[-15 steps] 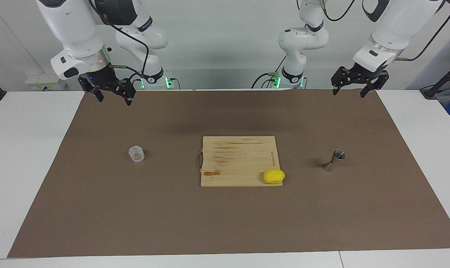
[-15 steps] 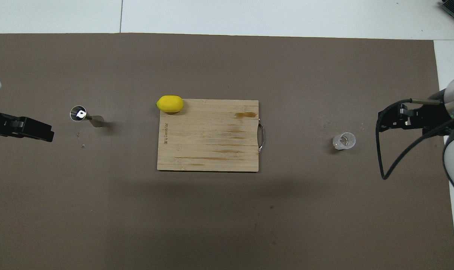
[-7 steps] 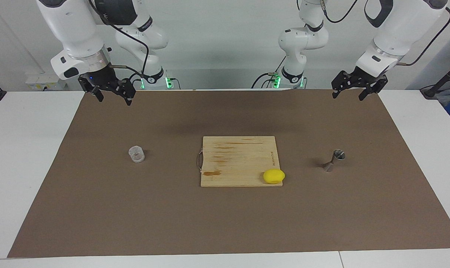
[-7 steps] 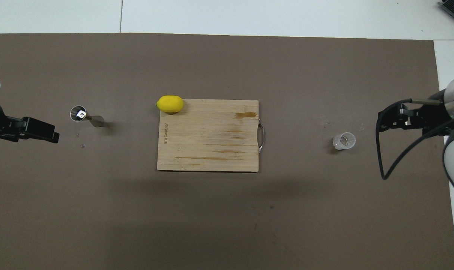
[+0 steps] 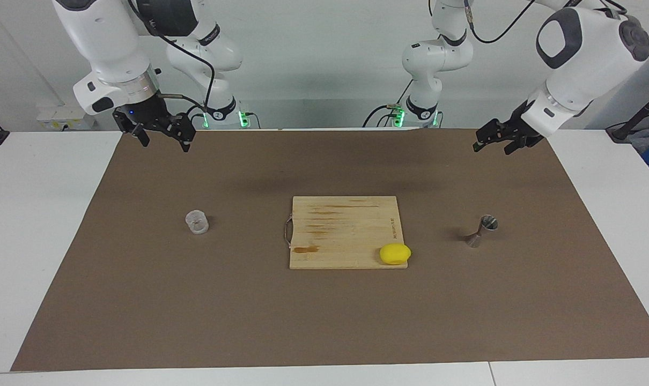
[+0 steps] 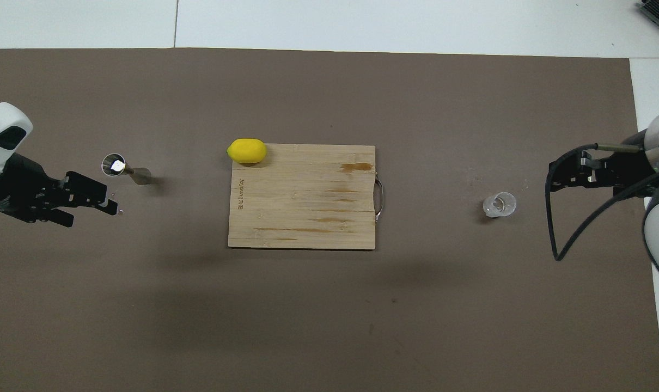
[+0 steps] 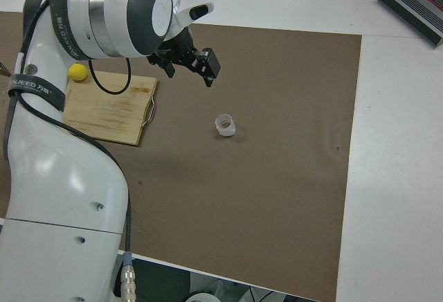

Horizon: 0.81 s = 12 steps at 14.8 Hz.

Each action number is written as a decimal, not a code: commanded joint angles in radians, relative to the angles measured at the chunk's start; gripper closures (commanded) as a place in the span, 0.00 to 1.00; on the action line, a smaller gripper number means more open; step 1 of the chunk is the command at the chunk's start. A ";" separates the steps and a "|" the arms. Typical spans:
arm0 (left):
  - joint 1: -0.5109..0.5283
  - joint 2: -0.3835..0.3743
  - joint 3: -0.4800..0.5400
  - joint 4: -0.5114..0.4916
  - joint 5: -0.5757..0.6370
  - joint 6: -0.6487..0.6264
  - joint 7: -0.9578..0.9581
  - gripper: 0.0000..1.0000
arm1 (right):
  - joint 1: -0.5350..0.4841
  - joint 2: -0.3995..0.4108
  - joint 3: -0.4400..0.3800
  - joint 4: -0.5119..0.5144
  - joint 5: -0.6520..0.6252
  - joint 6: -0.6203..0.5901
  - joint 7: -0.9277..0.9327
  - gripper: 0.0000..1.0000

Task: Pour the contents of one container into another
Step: 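Open the left gripper and move it around the small dark cup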

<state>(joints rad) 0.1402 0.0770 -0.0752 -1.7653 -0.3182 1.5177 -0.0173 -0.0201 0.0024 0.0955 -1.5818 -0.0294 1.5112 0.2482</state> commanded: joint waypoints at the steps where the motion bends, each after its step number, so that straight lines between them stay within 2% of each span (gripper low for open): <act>1: 0.065 0.007 -0.005 -0.037 -0.091 0.007 -0.029 0.00 | -0.012 -0.022 0.006 -0.030 0.008 0.023 0.010 0.00; 7: 0.153 0.047 -0.005 -0.068 -0.275 -0.042 -0.356 0.00 | -0.012 -0.022 0.006 -0.030 0.008 0.023 0.010 0.00; 12: 0.206 0.116 -0.005 -0.062 -0.419 -0.034 -0.590 0.00 | -0.012 -0.022 0.006 -0.029 0.008 0.023 0.010 0.00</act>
<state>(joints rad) 0.3212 0.1681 -0.0723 -1.8290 -0.6872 1.4928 -0.5235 -0.0201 0.0024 0.0955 -1.5819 -0.0294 1.5112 0.2482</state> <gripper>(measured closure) 0.000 0.000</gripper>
